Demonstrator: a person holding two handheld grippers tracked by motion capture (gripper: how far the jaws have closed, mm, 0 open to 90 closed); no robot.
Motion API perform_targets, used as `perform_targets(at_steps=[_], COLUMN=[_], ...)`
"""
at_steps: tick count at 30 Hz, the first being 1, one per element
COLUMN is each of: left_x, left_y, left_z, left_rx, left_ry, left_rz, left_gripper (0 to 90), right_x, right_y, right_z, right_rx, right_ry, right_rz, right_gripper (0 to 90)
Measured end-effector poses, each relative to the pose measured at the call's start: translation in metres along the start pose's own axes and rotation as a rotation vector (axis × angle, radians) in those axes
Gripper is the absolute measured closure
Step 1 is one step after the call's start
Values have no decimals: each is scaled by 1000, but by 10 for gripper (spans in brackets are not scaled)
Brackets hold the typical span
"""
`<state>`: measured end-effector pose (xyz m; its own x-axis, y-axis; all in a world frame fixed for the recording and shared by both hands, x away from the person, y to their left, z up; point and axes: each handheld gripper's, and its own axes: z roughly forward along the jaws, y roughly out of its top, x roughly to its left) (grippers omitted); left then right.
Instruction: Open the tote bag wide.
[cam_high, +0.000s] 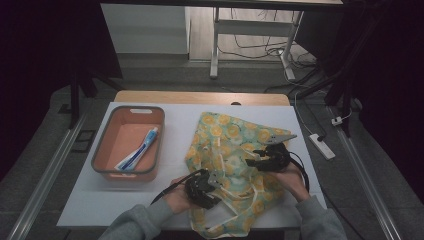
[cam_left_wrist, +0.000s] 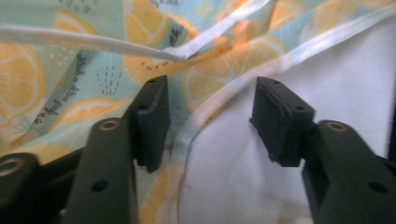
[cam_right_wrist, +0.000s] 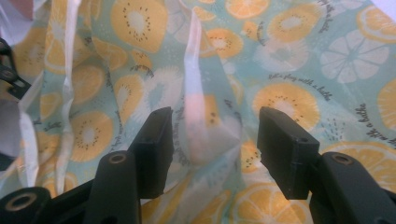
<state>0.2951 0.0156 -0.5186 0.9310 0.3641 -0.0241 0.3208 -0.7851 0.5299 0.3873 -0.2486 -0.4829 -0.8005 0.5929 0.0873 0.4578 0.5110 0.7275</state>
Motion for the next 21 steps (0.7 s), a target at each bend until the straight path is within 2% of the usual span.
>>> perform_targets(at_steps=[3, 4, 5, 6, 8, 11, 13, 15, 16, 18, 19, 20, 21], left_x=[10, 12, 15, 16, 17, 13, 11, 12, 12, 12, 12, 12, 12], left_y=[0, 0, 0, 0, 0, 1, 1, 0, 0, -1, -1, -1, -1], left_z=[1, 1, 1, 1, 2, 1, 1, 0, 0, 0, 0, 0, 0], left_rx=[-20, -24, -31, -31, -35, -27, -25, -26, -27, -29, -30, -30, -30], left_ry=[-15, -21, -27, -26, -31, -6, 1, -1, -3, -7, -7, -8, -8], left_rz=[-22, -33, -44, -49, -57, -34, -33, -36, -40, -45, -46, -48, -48], left_gripper=[632, 632, 678, 789, 877, 895, 895, 895, 895, 895, 895, 895, 895], right_x=[0, 0, 0, 0, 0, 4, 11, 23, 23, 39, 54, 59, 59], right_y=[-1, -1, -1, -1, 0, 4, 12, 21, 21, 30, 33, 32, 32], right_z=[2, 2, 2, 1, 0, -8, -18, -26, -26, -25, -15, -6, -6], right_rx=[8, 8, 6, 3, -2, -23, -43, -38, -38, 10, 56, 89, 89], right_ry=[4, 4, 5, 4, 2, 9, 16, 43, 43, 64, 70, 71, 71], right_rz=[2, 2, 2, 2, 1, -8, -27, -62, -62, -109, -151, -165, -165], right_gripper=[460, 460, 461, 462, 462, 444, 403, 327, 327, 256, 211, 200, 200])
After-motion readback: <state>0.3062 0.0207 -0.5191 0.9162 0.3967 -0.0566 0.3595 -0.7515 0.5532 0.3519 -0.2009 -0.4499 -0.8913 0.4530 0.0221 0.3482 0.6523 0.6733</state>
